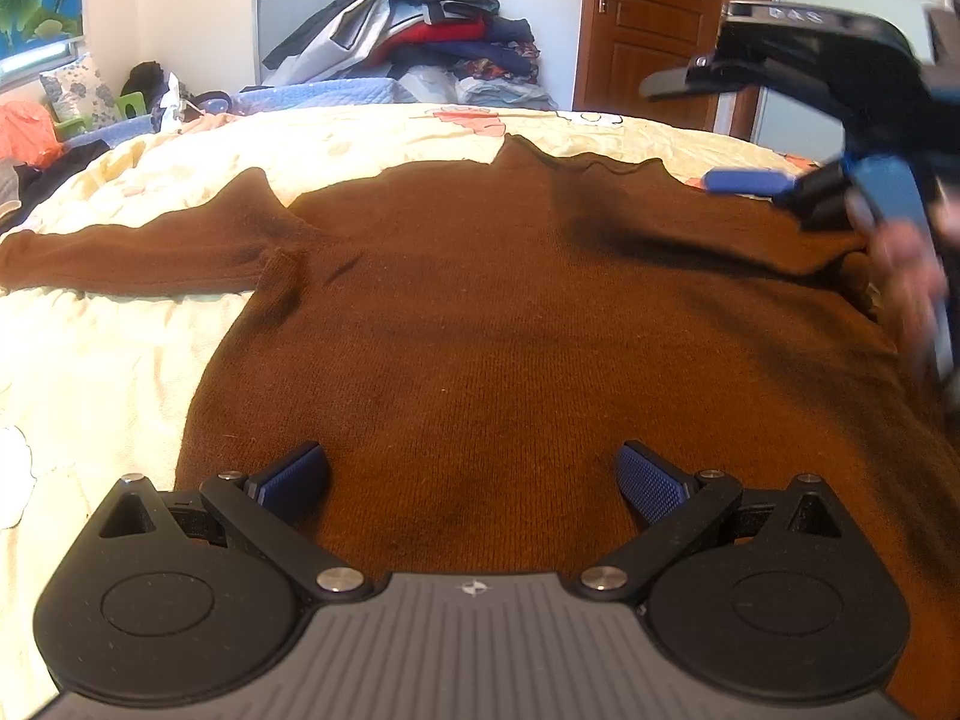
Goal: Fold small clothes
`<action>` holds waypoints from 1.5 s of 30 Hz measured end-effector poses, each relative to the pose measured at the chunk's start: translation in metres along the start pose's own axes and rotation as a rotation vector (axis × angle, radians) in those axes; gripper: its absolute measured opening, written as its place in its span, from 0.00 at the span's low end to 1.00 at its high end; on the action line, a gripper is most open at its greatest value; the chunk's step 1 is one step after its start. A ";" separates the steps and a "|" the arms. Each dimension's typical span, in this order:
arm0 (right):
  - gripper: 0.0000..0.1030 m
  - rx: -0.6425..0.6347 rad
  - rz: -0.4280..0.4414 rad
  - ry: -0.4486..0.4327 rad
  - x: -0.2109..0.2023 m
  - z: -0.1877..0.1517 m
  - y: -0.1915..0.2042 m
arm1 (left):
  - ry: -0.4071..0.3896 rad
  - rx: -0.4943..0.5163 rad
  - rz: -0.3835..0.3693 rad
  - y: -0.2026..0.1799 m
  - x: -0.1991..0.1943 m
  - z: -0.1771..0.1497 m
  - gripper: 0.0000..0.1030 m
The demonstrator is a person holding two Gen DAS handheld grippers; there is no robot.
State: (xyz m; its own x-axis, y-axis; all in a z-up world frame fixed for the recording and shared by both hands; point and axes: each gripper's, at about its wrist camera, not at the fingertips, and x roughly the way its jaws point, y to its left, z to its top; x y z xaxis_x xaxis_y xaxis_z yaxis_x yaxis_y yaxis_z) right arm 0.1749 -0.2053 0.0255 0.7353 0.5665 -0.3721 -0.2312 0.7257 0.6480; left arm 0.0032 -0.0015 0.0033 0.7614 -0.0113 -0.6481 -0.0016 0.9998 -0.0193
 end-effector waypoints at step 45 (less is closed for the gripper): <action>0.86 -0.053 -0.043 -0.016 -0.070 -0.082 -0.046 | 0.069 -0.095 0.190 0.080 0.111 0.131 0.05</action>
State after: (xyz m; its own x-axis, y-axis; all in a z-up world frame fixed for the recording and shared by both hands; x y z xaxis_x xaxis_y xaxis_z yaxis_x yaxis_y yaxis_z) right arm 0.0816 -0.2466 -0.0333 0.7552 0.5282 -0.3881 -0.2324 0.7694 0.5950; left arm 0.1723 0.0796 0.0291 0.6952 0.1731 -0.6977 -0.2042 0.9781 0.0392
